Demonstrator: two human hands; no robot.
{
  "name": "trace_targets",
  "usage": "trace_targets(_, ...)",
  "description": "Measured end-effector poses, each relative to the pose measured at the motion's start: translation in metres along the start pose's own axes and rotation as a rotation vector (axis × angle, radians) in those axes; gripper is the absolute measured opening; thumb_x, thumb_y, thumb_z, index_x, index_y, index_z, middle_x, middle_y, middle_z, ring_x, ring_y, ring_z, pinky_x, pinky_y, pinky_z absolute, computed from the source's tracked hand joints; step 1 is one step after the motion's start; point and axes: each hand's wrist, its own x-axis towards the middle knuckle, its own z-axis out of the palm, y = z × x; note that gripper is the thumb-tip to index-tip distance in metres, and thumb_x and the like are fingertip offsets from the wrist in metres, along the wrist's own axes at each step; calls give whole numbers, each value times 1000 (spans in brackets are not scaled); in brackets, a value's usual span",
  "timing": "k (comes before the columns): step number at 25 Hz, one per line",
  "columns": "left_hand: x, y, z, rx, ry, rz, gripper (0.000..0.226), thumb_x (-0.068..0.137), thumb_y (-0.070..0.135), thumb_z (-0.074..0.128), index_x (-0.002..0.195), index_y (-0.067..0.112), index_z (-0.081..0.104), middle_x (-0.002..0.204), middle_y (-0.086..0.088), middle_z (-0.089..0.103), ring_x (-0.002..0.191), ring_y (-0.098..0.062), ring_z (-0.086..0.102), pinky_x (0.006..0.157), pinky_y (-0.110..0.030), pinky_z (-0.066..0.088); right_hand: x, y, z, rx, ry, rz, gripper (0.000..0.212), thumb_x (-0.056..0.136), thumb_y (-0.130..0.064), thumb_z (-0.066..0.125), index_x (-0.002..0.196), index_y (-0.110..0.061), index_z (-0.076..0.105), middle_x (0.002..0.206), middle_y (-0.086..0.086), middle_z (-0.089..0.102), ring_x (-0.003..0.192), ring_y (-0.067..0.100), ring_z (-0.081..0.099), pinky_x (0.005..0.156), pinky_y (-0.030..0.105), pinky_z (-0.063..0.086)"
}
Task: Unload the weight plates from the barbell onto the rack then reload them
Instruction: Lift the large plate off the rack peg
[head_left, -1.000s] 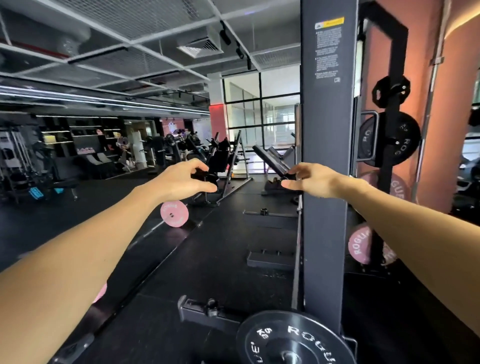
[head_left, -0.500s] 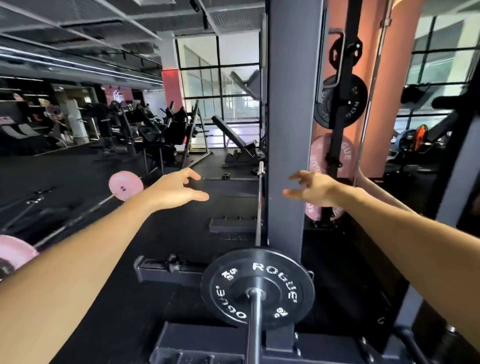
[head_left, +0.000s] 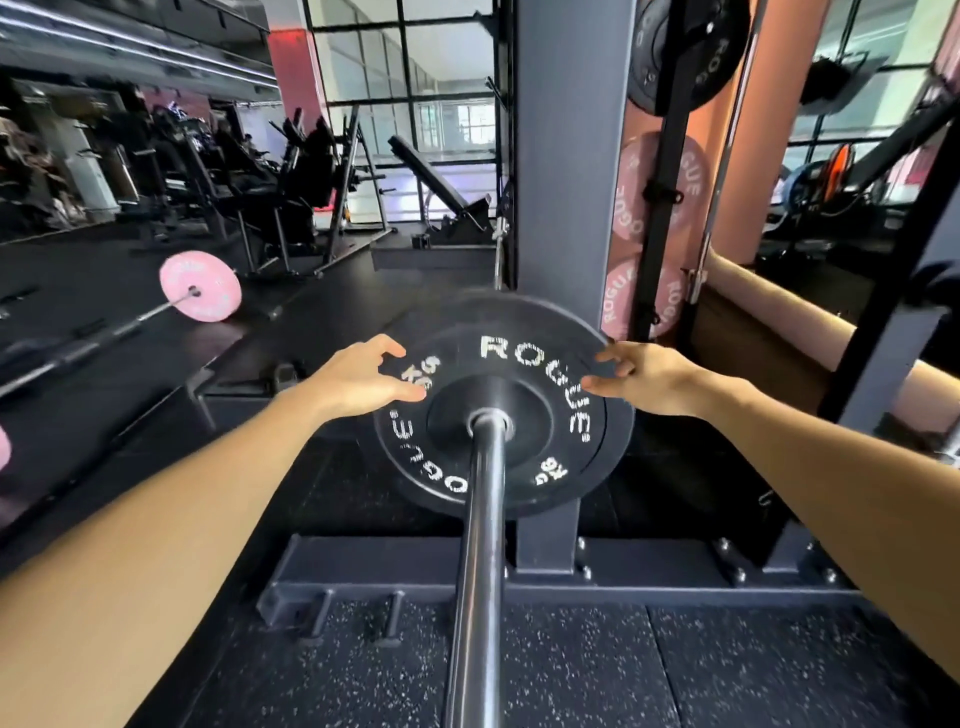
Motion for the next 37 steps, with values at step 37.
trace_targets(37, 89, -97, 70, -212, 416, 167, 102, 35, 53, 97, 110, 23, 35, 98, 14, 53, 96, -17, 55, 75, -28, 40, 62, 40, 92, 336, 547, 41, 104, 31, -51, 96, 110, -18, 36, 107, -7, 51, 98, 13, 48, 84, 29, 41)
